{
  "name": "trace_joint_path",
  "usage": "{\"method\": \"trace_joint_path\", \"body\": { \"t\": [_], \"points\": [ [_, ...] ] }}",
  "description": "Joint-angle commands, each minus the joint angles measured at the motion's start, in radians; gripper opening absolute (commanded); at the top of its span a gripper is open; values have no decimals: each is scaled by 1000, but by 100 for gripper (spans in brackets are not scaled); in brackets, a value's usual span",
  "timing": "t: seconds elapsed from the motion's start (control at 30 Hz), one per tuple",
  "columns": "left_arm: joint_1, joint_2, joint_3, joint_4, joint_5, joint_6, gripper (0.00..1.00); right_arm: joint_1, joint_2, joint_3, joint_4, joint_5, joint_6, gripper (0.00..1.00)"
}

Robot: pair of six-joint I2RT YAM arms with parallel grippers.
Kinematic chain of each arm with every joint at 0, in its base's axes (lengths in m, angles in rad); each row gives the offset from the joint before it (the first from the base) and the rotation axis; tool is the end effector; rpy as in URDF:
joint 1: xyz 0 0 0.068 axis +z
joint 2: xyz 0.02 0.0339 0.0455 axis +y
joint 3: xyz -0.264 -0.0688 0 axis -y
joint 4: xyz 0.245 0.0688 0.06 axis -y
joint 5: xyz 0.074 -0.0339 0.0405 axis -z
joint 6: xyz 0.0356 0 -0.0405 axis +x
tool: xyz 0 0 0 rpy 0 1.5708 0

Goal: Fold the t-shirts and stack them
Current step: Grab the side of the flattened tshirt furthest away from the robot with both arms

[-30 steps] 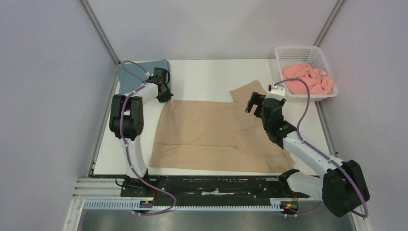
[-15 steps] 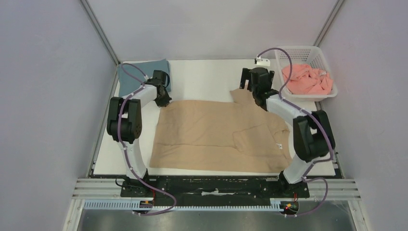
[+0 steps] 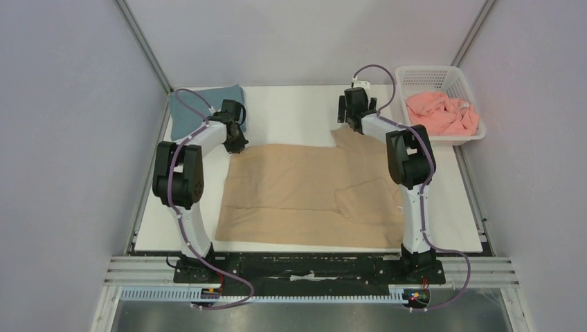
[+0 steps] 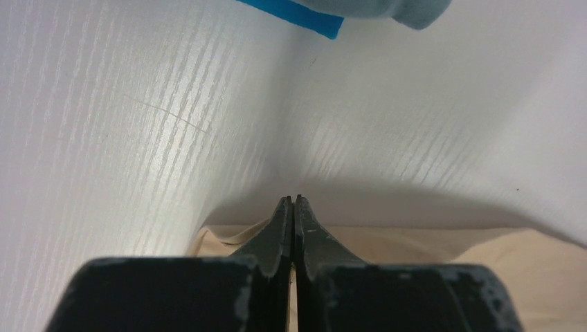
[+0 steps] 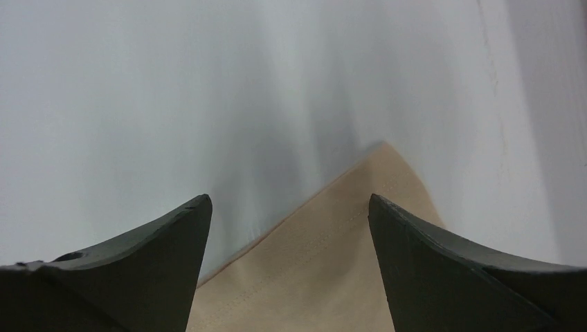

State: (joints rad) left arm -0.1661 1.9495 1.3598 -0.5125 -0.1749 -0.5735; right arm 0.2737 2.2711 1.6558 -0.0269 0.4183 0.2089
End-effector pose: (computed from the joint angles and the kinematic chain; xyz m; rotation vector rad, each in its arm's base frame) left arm 0.3993 -0.0607 0.1751 -0.5889 2.5773 -0.0119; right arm 0.4951 0.1240 0.1591 0.1583 2.1499 -0.1853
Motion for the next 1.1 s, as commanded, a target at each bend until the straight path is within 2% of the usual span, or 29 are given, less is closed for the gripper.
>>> {"method": "trace_joint_path", "body": {
  "t": [0.0, 0.17, 0.27, 0.43, 0.5, 0.63, 0.83, 1.07],
  "points": [
    [-18, -72, -1, -4, -20, 31, 2, -6, 31, 58, -107, 6, 30, 84],
    [-22, -84, -11, -8, -26, 19, 2, -8, -4, -28, -120, -21, 55, 74],
    [-22, -86, -11, -9, -47, 13, 2, -11, -18, -67, -126, -47, 96, 59],
    [-23, -92, -13, -12, -43, 14, 2, -16, -54, -150, -97, -71, 181, 40],
    [-22, -93, -11, -17, -45, 17, 2, -18, -72, -189, -60, -87, 196, 31],
    [-23, -86, -7, -15, -49, 23, 2, -18, -108, -279, 77, -94, 219, 0],
    [-20, -45, 47, -17, -81, 31, 2, -19, -117, -292, 256, -108, 196, 0],
    [-19, 15, 173, -57, -107, 45, 2, -18, -104, -149, 223, -135, 48, 0]
  ]
}}
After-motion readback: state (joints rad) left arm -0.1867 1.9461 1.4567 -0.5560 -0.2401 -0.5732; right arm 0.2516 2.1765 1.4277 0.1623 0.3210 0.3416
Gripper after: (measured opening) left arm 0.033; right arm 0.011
